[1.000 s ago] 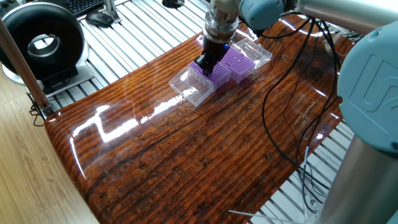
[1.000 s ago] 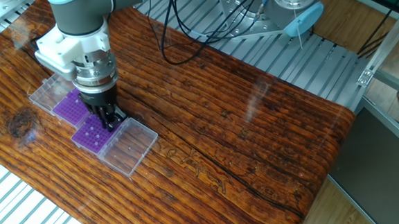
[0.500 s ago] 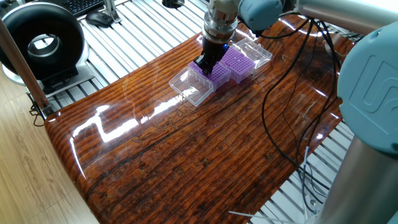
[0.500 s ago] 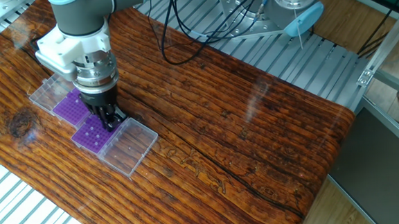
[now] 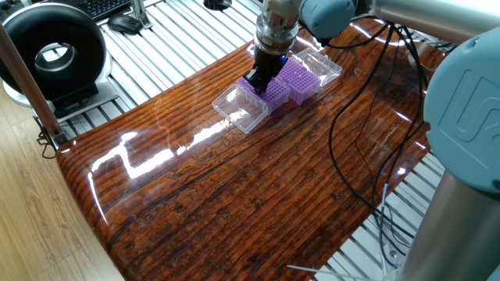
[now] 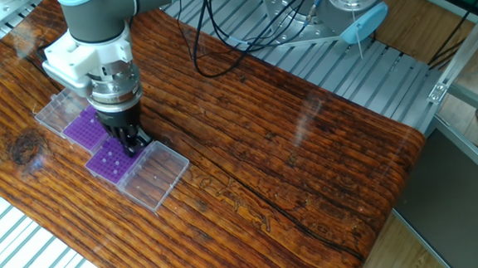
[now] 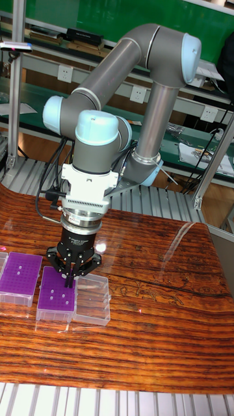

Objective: Transfer all small pipette tips from one holder to another

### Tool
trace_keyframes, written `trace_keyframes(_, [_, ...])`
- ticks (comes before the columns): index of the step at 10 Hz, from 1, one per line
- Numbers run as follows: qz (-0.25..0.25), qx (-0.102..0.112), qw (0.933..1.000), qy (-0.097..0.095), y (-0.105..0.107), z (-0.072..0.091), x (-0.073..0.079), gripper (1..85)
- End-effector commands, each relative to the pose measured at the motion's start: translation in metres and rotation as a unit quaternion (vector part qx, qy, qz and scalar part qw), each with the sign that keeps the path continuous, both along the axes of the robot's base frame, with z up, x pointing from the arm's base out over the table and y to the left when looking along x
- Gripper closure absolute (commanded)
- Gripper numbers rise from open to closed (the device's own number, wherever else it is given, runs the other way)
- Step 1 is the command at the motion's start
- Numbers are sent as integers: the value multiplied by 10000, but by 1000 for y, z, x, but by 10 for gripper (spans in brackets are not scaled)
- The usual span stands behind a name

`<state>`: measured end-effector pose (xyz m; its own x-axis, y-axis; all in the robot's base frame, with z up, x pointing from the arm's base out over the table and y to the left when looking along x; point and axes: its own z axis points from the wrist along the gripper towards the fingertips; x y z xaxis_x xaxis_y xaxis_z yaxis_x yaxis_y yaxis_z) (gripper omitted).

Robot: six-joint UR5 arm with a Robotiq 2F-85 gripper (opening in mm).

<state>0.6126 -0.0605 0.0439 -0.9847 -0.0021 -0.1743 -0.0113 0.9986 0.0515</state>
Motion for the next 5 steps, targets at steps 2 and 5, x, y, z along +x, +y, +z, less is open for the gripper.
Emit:
trace_keyframes(2, [-106,18,9999,-8,-1,2,-1,823])
trace_keyframes(5, [-188,-6,9998,2,-4,2,0,847])
